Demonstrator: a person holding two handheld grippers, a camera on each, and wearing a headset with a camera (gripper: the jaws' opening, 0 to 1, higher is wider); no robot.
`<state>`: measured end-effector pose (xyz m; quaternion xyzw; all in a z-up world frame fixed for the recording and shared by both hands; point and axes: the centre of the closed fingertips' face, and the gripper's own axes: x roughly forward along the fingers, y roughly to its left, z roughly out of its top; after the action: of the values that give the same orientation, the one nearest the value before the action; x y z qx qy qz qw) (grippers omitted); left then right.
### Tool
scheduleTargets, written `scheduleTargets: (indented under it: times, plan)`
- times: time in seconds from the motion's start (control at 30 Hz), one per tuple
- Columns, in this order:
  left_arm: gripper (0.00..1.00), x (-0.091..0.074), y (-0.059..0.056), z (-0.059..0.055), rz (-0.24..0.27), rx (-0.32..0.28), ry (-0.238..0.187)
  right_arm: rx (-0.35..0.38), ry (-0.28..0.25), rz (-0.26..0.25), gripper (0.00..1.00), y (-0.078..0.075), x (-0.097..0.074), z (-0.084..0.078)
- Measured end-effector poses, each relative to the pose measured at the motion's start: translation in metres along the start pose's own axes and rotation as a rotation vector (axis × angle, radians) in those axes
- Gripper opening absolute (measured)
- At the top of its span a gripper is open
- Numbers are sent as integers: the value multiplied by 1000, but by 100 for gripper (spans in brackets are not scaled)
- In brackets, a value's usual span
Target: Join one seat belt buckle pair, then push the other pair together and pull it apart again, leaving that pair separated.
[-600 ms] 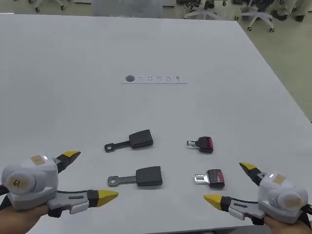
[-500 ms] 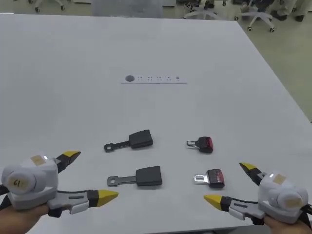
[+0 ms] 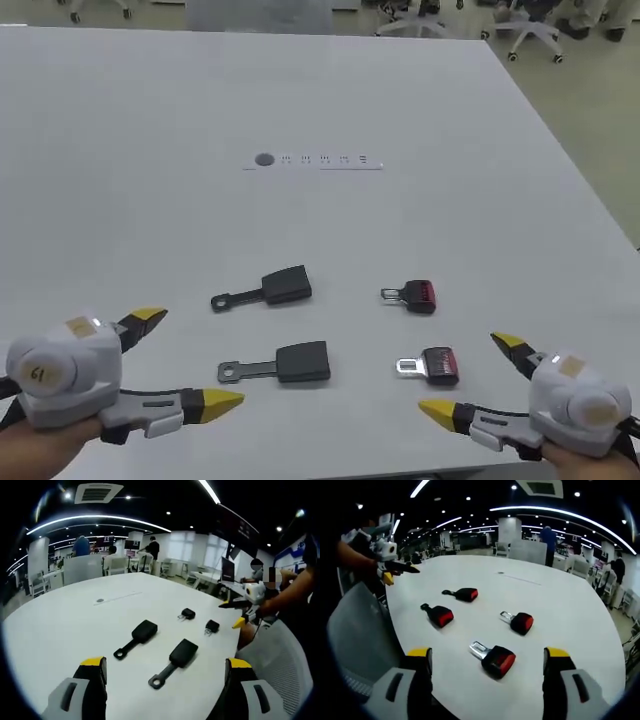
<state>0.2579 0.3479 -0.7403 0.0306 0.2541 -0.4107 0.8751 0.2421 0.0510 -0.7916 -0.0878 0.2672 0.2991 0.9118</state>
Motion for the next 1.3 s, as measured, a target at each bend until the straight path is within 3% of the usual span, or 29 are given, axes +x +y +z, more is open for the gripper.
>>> scheduleTargets:
  times: [0.5,0.97,1.3]
  plan:
    - [100,13,-8,0,-44,32,32,-25,27,47,93,-2,4,-5]
    - [98,25,-17,5,-100,98,67,-81,69,135,91,-1,10,-7]
    - [98,41,-14,5,-124,118,93,-128,108,208,89,0,16,-13]
